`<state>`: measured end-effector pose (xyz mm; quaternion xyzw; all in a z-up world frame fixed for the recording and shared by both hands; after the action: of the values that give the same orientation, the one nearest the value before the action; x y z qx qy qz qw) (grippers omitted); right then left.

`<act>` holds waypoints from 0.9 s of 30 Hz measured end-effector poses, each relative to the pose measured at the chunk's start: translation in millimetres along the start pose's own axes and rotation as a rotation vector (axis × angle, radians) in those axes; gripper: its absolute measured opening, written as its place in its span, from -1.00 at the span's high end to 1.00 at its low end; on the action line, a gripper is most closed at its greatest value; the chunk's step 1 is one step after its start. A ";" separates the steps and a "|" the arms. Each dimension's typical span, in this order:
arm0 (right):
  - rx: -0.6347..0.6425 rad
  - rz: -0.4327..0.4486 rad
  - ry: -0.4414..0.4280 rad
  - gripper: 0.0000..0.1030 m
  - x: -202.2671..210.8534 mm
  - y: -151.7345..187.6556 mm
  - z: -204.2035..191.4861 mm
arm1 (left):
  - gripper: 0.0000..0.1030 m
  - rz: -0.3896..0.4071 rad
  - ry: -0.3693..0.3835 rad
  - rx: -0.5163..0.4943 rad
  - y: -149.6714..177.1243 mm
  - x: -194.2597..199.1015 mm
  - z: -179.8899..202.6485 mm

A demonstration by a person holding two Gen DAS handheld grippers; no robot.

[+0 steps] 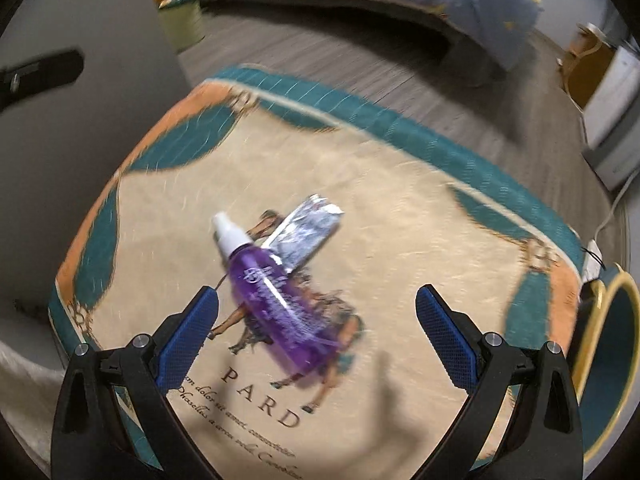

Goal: Collect trash
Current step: 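Move the right gripper back to the cushion and grasp the purple spray bottle, then lift the spray bottle with the right gripper while the left grasps the foil packet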

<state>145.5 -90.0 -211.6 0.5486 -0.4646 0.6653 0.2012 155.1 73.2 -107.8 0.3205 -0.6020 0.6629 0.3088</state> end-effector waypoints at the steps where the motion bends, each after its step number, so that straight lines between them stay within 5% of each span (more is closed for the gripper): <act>1: 0.010 -0.004 -0.004 -0.88 -4.2 -0.3 -3.4 | -0.90 -0.005 -0.007 0.001 0.5 -2.5 -2.5; 5: 0.047 -0.039 -0.009 -0.78 -21.1 -0.6 -11.6 | -0.90 -0.028 -0.027 0.011 2.6 -10.7 -12.1; 13: 0.165 -0.095 -0.011 0.25 -40.5 9.7 -29.4 | -0.90 -0.080 -0.021 0.019 9.3 -24.2 -12.1; 27: 0.088 0.047 -0.113 0.38 33.2 9.2 13.1 | -0.90 -0.132 0.018 -0.076 24.6 -49.2 29.7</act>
<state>135.0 -113.5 -185.3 0.5827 -0.4583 0.6575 0.1349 166.8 40.3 -159.7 0.3417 -0.6014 0.6207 0.3693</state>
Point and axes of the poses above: each gripper's, at about its wrist camera, not at the fingertips, and x roughly against the way its jaws point, z to its right, y to its underside, the point moved 6 cm from there along -x, roughly the way its jaws point, and after that the axes turned 5 degrees about x, right-handed, at the moved point
